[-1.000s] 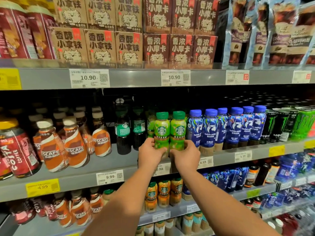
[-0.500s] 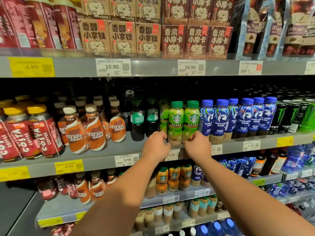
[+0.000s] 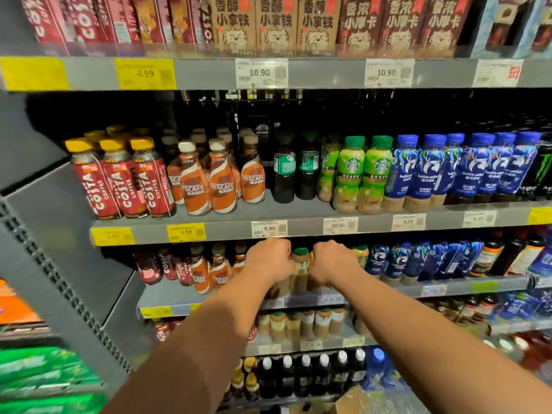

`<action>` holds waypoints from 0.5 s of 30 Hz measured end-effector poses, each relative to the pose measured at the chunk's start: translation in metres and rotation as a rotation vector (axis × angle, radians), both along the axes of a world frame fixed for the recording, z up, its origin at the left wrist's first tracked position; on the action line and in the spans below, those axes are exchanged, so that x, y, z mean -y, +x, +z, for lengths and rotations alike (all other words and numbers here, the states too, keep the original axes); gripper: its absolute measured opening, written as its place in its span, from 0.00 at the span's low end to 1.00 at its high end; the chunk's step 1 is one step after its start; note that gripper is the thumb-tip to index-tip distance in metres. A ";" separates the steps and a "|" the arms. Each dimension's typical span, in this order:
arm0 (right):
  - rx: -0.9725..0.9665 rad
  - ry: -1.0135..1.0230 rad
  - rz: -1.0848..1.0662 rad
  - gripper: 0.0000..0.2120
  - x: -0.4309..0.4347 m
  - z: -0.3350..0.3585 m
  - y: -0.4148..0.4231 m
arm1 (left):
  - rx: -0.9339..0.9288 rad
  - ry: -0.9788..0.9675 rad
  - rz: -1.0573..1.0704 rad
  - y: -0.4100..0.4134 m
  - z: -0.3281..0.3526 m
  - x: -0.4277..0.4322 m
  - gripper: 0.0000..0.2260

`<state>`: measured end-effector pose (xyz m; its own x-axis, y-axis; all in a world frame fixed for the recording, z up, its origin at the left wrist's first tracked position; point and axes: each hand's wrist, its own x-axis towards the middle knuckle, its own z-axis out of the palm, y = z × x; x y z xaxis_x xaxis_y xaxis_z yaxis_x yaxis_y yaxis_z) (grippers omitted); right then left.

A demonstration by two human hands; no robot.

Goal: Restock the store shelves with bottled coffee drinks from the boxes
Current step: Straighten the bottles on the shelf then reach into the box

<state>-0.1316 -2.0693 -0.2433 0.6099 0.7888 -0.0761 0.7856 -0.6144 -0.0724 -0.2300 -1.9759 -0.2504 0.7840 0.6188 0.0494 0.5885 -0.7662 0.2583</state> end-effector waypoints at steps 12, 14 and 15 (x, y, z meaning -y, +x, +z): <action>-0.144 -0.009 0.190 0.13 0.060 -0.041 -0.064 | -0.259 -0.063 0.232 -0.092 -0.036 0.099 0.12; -0.180 -0.035 0.236 0.12 0.071 -0.058 -0.082 | -0.286 -0.083 0.275 -0.110 -0.048 0.115 0.10; -0.192 -0.046 0.253 0.12 0.077 -0.067 -0.091 | -0.301 -0.092 0.291 -0.118 -0.055 0.122 0.10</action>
